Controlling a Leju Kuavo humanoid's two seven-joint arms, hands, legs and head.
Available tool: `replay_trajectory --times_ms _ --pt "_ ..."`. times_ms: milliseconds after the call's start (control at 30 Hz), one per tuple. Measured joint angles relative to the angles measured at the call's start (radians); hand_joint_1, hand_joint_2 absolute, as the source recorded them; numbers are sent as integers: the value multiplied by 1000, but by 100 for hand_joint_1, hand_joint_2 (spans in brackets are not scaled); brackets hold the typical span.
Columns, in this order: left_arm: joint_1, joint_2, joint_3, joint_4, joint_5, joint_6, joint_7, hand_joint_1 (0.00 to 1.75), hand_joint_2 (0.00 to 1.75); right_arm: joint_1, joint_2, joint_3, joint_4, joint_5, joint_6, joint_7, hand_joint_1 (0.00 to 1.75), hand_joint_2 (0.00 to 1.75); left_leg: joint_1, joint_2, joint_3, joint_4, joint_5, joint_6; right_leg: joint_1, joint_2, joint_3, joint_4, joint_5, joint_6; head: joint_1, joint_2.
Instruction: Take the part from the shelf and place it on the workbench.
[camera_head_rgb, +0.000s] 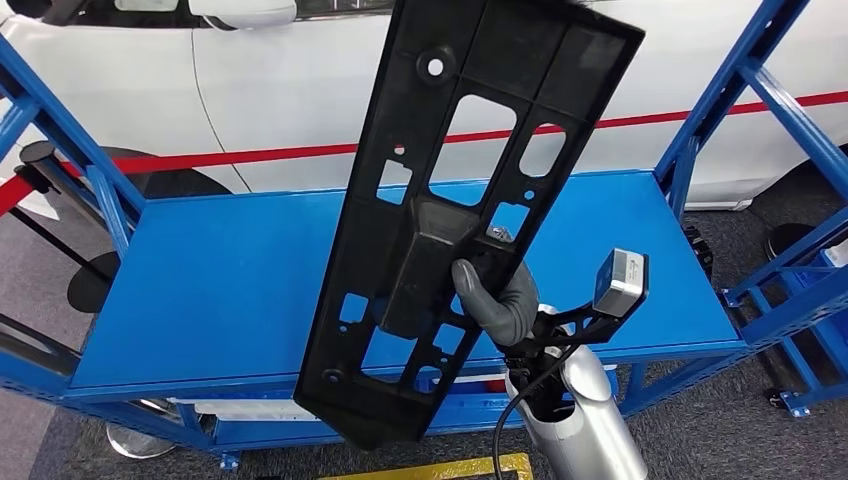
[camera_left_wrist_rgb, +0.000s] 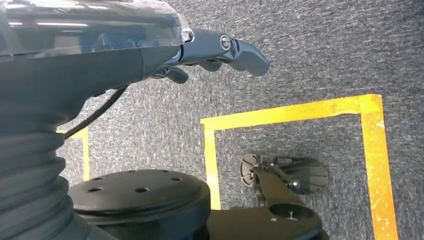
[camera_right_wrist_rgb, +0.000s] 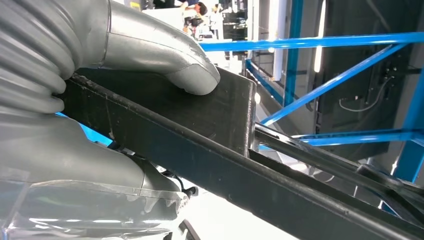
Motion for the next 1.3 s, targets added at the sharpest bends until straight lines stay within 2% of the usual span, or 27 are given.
replay_trajectory --times_ms 100,133,200,267,300,333,367,400,467,500,533,600,633,667,700,767,800,833,867,933,1000,1033,1100,1133,1167,1233,1300 --pt "0 0 0 0 -2 -11 0 0 175 10 0 0 17 -2 8 -4 175 175 1 -2 -9 5 7 -21 3 3 -13 -8 8 -23 -1 0" --pt "0 0 -1 0 -2 -15 0 0 175 12 1 0 22 -2 10 -5 175 175 3 -2 -17 16 -6 -27 3 2 -19 -8 16 -32 -1 0" --pt "0 0 -1 0 -3 -18 0 0 175 14 3 0 30 -3 12 -6 175 175 7 -1 -45 90 -76 -35 3 -1 -33 -9 30 -46 -1 0" --pt "-1 0 -2 0 -5 -20 0 0 175 18 4 -1 37 -3 13 -6 175 175 7 -1 -82 217 -158 -38 9 -2 -52 -8 44 -53 -2 0" --pt "-1 0 -3 0 -6 -20 0 0 175 20 5 -1 40 -3 13 -6 175 175 7 -1 -89 263 -179 -38 12 -3 -61 -8 50 -54 -2 0" --pt "-1 0 -3 0 -7 -20 0 0 175 22 5 0 44 -3 13 -6 175 175 6 -1 -80 278 -180 -36 15 -3 -71 -7 57 -54 -2 0" --pt "-1 0 -4 0 -8 -21 0 0 175 23 5 0 46 -3 13 -6 175 175 5 -1 -52 254 -164 -31 18 -3 -79 -5 63 -55 -2 0" --pt "-2 1 -4 0 -9 -21 0 0 175 23 5 0 48 -3 14 -6 175 175 2 -1 -6 196 -140 -24 20 -3 -86 -4 68 -54 -2 0" --pt "-6 4 -6 0 -11 -23 0 0 175 25 7 -1 49 -2 14 -6 175 175 -6 -1 87 58 -113 -9 22 -3 -93 -4 78 -50 -1 0" --pt "-8 5 -6 0 -12 -24 0 0 175 26 8 -1 49 -1 14 -6 175 175 -11 -2 114 13 -109 -3 21 -4 -95 -4 84 -45 -1 0" --pt "-9 7 -7 0 -13 -25 0 0 175 30 9 -1 49 1 14 -5 175 175 -15 -2 124 -9 -111 1 19 -5 -97 -6 90 -39 -1 0" --pt "-9 7 -8 0 -13 -26 0 0 175 38 12 -2 49 3 14 -4 175 175 -16 -1 124 -24 -95 10 16 -6 -97 -11 100 -27 -1 0" --pt "-8 7 -8 0 -13 -26 0 0 175 42 13 -2 48 3 14 -3 175 175 -14 1 123 -33 -84 15 16 -5 -99 -8 94 -22 -1 0" --pt "-9 7 -8 0 -13 -26 0 0 175 44 14 -2 48 3 14 -3 175 175 -11 4 120 -42 -72 20 16 -5 -107 8 73 -17 0 0" --pt "-9 7 -8 0 -13 -26 0 0 175 47 14 -3 48 3 14 -3 175 175 -8 7 115 -48 -61 25 15 -5 -120 45 37 -13 0 0" --pt "-9 7 -8 0 -13 -27 0 0 175 53 13 -5 48 3 15 -3 175 175 -8 9 93 -46 -45 28 10 -5 -158 162 -47 -4 0 0" --pt "-9 7 -8 0 -12 -27 0 0 175 56 13 -6 48 3 15 -3 175 175 -8 10 81 -43 -39 27 8 -5 -171 214 -70 1 0 0" --pt "-7 6 -8 0 -10 -25 0 0 175 59 13 -7 49 3 17 -3 175 175 -7 11 69 -39 -33 24 5 -5 -170 239 -72 5 0 0" --pt "-6 6 -8 0 -8 -21 0 0 175 61 13 -8 49 3 20 -3 175 175 -5 12 57 -33 -29 21 1 -5 -152 229 -55 10 0 0" --pt "-5 5 -8 0 -2 -11 -1 0 175 60 14 -10 49 3 31 -2 175 175 0 12 34 -14 -23 13 -6 -6 -71 120 -14 17 0 0" --pt "-3 4 -8 0 3 -2 -2 0 175 55 15 -12 50 1 41 -2 175 175 0 12 14 5 -19 2 -5 -3 -11 23 -2 12 0 0" --pt "-3 4 -7 0 4 0 -3 0 175 52 16 -14 51 1 44 -2 175 175 -1 11 7 10 -16 -5 -2 -1 -5 6 -6 5 0 0" --pt "1 3 -6 0 5 4 -3 0 175 49 18 -19 55 0 49 -2 175 175 0 10 0 13 -7 -18 1 0 -15 4 3 -14 0 0" --pt "3 3 -5 0 5 5 -3 0 175 47 19 -20 57 -1 50 -3 175 175 2 9 -6 18 -11 -25 1 -1 -21 1 10 -24 0 0" --pt "5 3 -5 0 5 5 -3 0 175 46 21 -21 59 -1 52 -4 175 175 5 8 -14 34 -31 -30 1 -3 -28 -1 19 -33 0 0" --pt "7 3 -4 0 6 6 -3 0 175 45 25 -24 61 -3 54 -8 175 175 7 7 -45 122 -112 -37 2 -5 -46 -3 37 -45 -1 0" --pt "7 3 -4 0 6 6 -2 0 175 45 27 -27 64 -3 55 -10 175 175 8 7 -75 243 -187 -39 6 -6 -69 -2 54 -48 -2 0"
